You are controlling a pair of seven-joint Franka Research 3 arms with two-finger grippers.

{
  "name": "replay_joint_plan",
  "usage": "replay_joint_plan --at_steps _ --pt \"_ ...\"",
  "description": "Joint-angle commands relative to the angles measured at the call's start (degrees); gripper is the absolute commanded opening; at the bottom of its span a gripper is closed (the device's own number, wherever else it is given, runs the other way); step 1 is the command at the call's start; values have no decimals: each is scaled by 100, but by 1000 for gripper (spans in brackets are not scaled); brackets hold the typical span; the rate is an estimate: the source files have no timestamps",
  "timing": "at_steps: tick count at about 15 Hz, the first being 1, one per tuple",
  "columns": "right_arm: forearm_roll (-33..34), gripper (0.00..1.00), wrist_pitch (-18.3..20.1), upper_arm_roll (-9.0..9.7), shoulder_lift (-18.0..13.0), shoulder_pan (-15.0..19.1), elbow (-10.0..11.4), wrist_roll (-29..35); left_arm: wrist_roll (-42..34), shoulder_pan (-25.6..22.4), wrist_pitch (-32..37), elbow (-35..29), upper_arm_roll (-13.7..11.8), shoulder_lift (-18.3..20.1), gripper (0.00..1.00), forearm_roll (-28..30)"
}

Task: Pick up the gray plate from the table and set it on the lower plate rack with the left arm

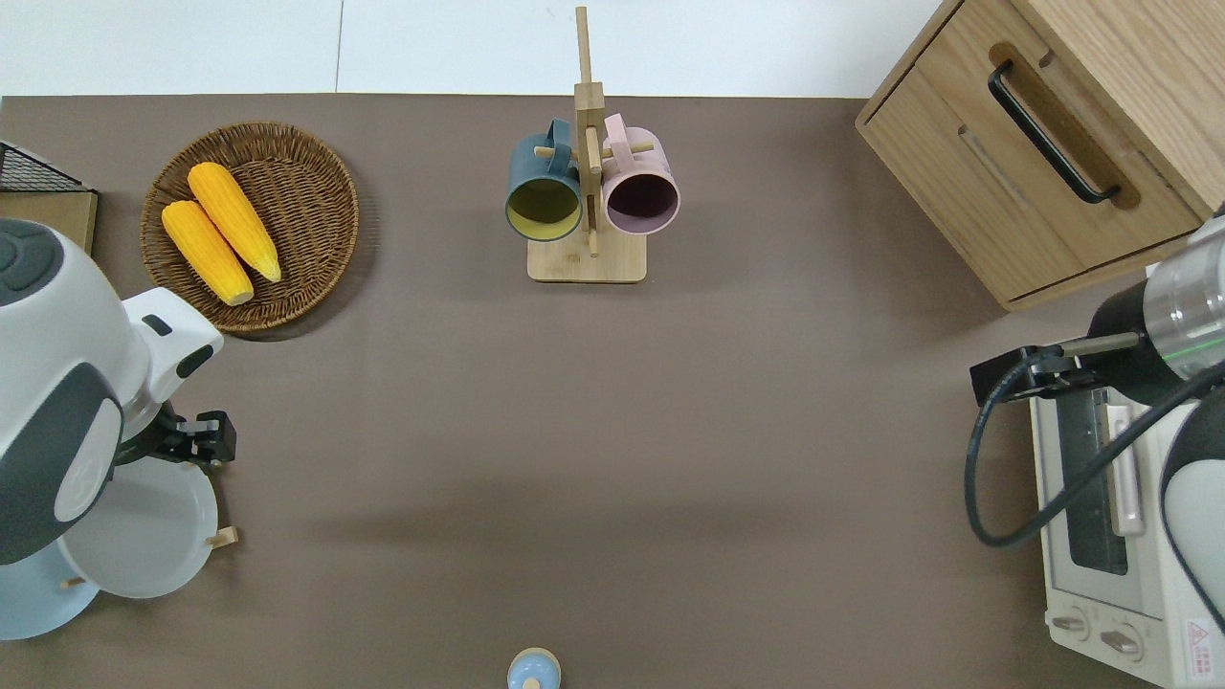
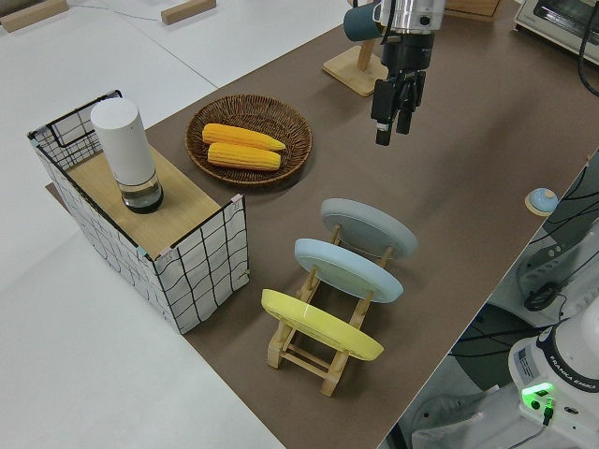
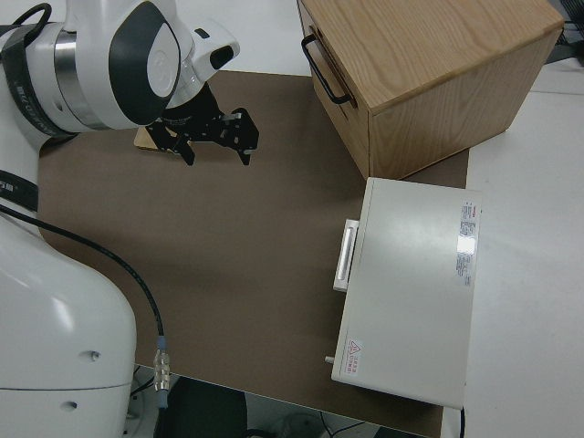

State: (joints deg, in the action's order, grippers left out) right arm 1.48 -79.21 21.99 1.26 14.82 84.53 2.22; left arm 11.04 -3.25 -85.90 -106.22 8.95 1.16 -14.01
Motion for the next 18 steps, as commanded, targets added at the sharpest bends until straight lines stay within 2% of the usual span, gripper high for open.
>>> replay_joint_plan --at_steps 1,4,7,12,18 --pt "28 983 63 122 -12 135 -42 68 -94 -18 -23 583 -34 -98 987 818" --pt "37 983 63 122 -12 135 -42 68 -129 -27 -40 900 -60 -169 993 1328" --pt "37 983 63 122 -12 135 -42 68 -277 -27 -154 1146 -95 -178 993 1593" --pt "37 983 72 122 -12 135 -42 68 -1357 -27 -225 1366 -95 -178 993 1603" --pt "28 983 63 113 -12 135 -42 68 -1412 -18 -216 1437 -86 -169 993 1559"
